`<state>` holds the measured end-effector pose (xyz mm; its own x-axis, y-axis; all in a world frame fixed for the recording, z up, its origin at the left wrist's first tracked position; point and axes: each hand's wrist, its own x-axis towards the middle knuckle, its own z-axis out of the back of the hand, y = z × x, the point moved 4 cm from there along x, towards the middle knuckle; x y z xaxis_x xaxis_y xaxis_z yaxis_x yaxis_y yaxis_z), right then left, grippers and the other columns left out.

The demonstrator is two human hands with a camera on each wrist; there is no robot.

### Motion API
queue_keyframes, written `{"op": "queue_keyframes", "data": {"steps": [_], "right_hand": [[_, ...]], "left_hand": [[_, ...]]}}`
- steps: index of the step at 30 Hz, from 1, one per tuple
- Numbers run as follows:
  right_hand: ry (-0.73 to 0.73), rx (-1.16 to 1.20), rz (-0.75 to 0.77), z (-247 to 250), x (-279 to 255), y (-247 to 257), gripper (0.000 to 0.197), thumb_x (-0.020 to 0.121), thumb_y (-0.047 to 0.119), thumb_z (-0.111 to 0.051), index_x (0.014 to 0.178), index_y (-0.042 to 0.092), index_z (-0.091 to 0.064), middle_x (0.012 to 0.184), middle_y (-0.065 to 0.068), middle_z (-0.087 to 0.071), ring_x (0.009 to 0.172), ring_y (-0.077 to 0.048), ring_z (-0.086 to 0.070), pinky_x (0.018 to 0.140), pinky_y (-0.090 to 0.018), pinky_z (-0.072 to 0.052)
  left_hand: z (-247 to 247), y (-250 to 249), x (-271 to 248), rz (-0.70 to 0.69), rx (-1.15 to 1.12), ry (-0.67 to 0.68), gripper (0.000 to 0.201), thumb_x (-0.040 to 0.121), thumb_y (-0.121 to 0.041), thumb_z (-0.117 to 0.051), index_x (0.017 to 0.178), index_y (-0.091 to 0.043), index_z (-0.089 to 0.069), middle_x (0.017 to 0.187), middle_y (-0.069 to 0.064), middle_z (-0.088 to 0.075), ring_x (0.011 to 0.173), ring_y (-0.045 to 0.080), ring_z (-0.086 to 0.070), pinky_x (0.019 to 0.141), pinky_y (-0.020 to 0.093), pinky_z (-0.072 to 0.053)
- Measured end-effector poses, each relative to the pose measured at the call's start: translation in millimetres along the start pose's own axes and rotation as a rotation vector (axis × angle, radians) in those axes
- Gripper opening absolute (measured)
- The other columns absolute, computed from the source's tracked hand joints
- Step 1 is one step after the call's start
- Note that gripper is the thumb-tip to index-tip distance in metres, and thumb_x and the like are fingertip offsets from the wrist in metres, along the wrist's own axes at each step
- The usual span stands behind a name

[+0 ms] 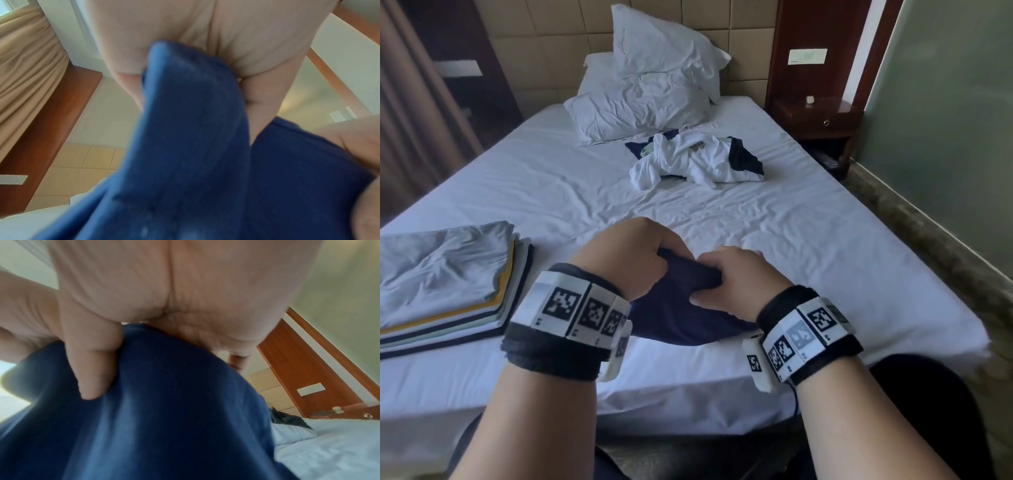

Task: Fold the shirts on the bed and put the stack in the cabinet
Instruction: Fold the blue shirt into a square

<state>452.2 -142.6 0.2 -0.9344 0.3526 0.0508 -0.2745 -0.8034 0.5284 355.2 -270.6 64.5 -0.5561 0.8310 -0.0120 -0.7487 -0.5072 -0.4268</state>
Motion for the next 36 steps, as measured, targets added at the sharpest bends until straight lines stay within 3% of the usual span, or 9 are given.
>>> {"op": "queue_keyframes", "data": {"steps": [4,7,12,15,18,22,29,33,36], "right_hand": [[-0.008,-0.145,-0.104,2,-2,-13,0.022,0.075,0.049,-0.064,0.063,0.038,-0.05,0.085,0.01,-0.047,0.101,-0.017,-0.042,0.093,-0.039,-0.033],[-0.069,-0.256,-0.151,9,-5,-23,0.017,0.074,0.054,-0.061,0.068,0.04,-0.054,0.089,0.013,-0.046,0.102,-0.016,-0.037,0.093,-0.035,-0.031],[-0.145,-0.2,-0.197,21,-15,-46,0.019,0.072,0.046,-0.071,0.076,0.04,-0.053,0.11,0.022,-0.045,0.124,-0.012,-0.033,0.119,-0.047,-0.016],[-0.132,-0.2,-0.234,25,-17,-52,0.015,0.077,0.033,-0.066,0.077,0.032,-0.051,0.092,0.015,-0.053,0.107,-0.015,-0.049,0.12,-0.056,-0.011],[-0.163,-0.201,-0.244,31,-18,-60,0.017,0.077,0.032,-0.067,0.078,0.037,-0.051,0.09,0.013,-0.054,0.094,-0.017,-0.053,0.111,-0.048,-0.031],[-0.199,0.013,-0.225,42,-26,-63,0.018,0.079,0.015,-0.07,0.078,0.031,-0.063,0.074,0.006,-0.059,0.064,-0.01,-0.056,0.06,-0.026,-0.043],[-0.265,0.516,-0.126,63,-14,-67,0.023,0.08,-0.006,-0.068,0.079,0.016,-0.071,0.076,-0.01,-0.065,0.065,-0.021,-0.059,0.063,-0.036,-0.052],[-0.493,0.547,-0.327,54,32,-118,0.023,0.067,0.028,-0.072,0.089,0.033,-0.07,0.092,0.005,-0.07,0.08,-0.018,-0.069,0.078,-0.043,-0.061],[-0.35,0.421,-0.617,4,42,-170,0.036,0.066,0.046,-0.067,0.093,0.021,-0.067,0.085,-0.006,-0.071,0.072,-0.029,-0.068,0.076,-0.046,-0.061]], "left_hand": [[5,1,-7,0.015,-0.033,-0.079,0.056,0.078,0.002,-0.05,0.09,-0.046,-0.077,0.084,-0.018,-0.071,0.07,-0.007,-0.059,0.057,0.017,-0.04],[9,3,-10,-0.001,-0.072,-0.156,0.051,0.078,0.001,-0.053,0.091,-0.042,-0.077,0.086,-0.018,-0.072,0.081,-0.001,-0.062,0.066,0.023,-0.048],[10,21,-14,0.035,-0.101,-0.263,0.043,0.081,-0.002,-0.061,0.091,-0.041,-0.075,0.083,-0.02,-0.067,0.079,0.002,-0.059,0.062,0.024,-0.044],[7,29,-16,0.04,-0.123,-0.28,0.04,0.085,-0.003,-0.062,0.091,-0.041,-0.075,0.076,-0.023,-0.063,0.064,-0.004,-0.055,0.052,0.012,-0.035],[8,42,-15,0.059,-0.134,-0.3,0.039,0.085,-0.004,-0.063,0.09,-0.041,-0.075,0.071,-0.025,-0.063,0.064,-0.01,-0.055,0.049,0.008,-0.034],[15,62,-16,0.085,-0.121,-0.28,0.038,0.084,-0.007,-0.066,0.086,-0.044,-0.074,0.073,-0.03,-0.065,0.071,-0.014,-0.057,0.053,0.01,-0.036],[27,97,8,0.091,-0.269,-0.097,0.028,0.079,-0.019,-0.084,0.091,-0.042,-0.075,0.087,-0.02,-0.075,0.083,0.012,-0.07,0.08,0.034,-0.054],[-12,125,64,0.271,-0.402,-0.32,0.029,0.079,-0.029,-0.086,0.105,-0.029,-0.072,0.1,-0.011,-0.073,0.083,0.015,-0.068,0.071,0.03,-0.052],[-77,175,71,0.569,-0.426,-0.263,0.045,0.084,-0.053,-0.075,0.103,-0.013,-0.069,0.096,0.01,-0.072,0.093,0.031,-0.07,0.075,0.031,-0.049]]}}
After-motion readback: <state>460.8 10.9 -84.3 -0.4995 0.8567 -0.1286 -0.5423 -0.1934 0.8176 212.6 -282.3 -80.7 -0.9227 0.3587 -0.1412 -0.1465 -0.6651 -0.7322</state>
